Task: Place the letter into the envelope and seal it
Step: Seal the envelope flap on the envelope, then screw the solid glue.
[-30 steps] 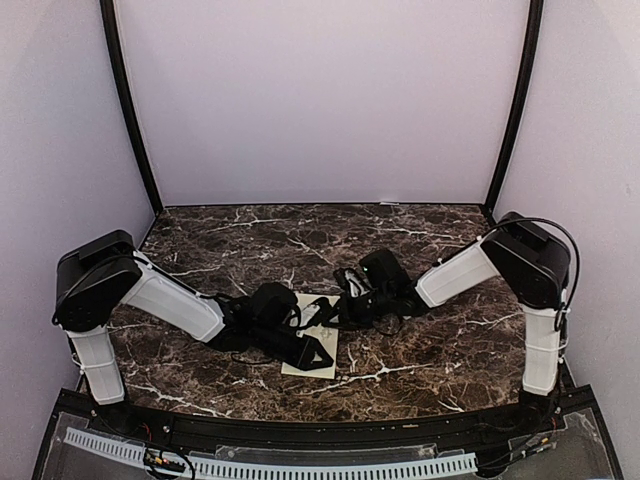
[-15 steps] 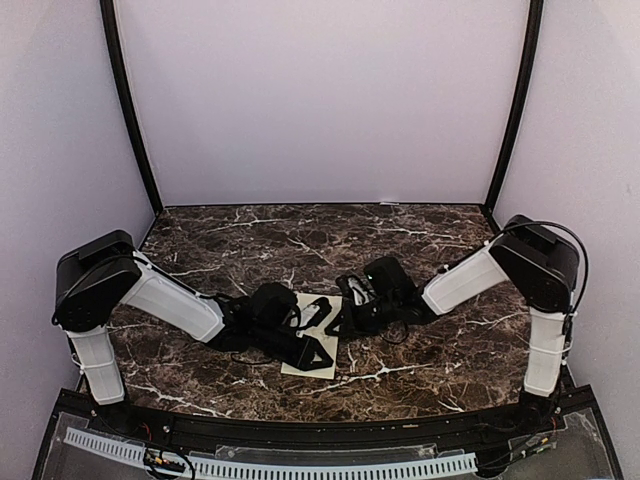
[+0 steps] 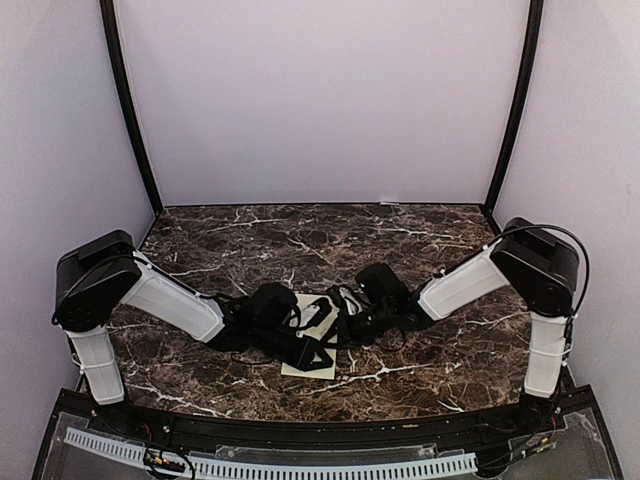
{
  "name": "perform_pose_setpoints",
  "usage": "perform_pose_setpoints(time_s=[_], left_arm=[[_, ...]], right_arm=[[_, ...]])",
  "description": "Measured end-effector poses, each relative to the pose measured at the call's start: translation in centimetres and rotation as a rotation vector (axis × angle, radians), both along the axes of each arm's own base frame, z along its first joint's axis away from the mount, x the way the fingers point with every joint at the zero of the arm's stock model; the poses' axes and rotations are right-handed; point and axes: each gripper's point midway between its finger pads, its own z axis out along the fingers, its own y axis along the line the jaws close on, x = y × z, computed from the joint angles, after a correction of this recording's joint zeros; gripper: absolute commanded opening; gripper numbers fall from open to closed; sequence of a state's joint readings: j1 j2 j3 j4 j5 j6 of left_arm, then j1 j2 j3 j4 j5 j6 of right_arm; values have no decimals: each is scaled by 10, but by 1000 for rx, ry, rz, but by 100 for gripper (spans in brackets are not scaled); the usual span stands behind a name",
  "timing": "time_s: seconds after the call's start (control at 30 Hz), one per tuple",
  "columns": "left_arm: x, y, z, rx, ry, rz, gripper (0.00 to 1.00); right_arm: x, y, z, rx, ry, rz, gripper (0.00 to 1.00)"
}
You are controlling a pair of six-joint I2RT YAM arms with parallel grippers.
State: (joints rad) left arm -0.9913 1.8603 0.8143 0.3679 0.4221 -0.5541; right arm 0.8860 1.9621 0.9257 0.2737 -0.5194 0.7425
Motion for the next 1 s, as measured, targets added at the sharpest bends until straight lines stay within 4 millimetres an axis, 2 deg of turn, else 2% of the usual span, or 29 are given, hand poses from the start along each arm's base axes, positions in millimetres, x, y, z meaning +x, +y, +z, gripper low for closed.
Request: perform_pose_setpoints(time_s=[0.1, 0.4, 0.63, 0.73, 0.83, 0.9, 1.0], left_arm=[[0, 0, 0, 0, 0, 0, 12], [0, 0, 0, -1, 1, -2, 12], [0, 0, 0, -1, 1, -1, 14], [1, -1, 2, 4, -1, 0, 26], [8, -6, 14, 18, -27, 2, 37], [17, -12, 31, 11, -70, 3, 43], [31, -20, 78, -31, -167, 6, 49]], right_arm=[[8, -2, 0, 3, 2, -15, 0], [53, -12, 0, 10, -25, -106, 0], [57, -12, 0, 11, -39, -109, 3], [55, -13, 4, 14, -50, -101, 8], [56, -18, 20, 13, -74, -97, 18], [60, -21, 42, 27, -114, -97, 28], [72, -30, 83, 62, -193, -127, 42]])
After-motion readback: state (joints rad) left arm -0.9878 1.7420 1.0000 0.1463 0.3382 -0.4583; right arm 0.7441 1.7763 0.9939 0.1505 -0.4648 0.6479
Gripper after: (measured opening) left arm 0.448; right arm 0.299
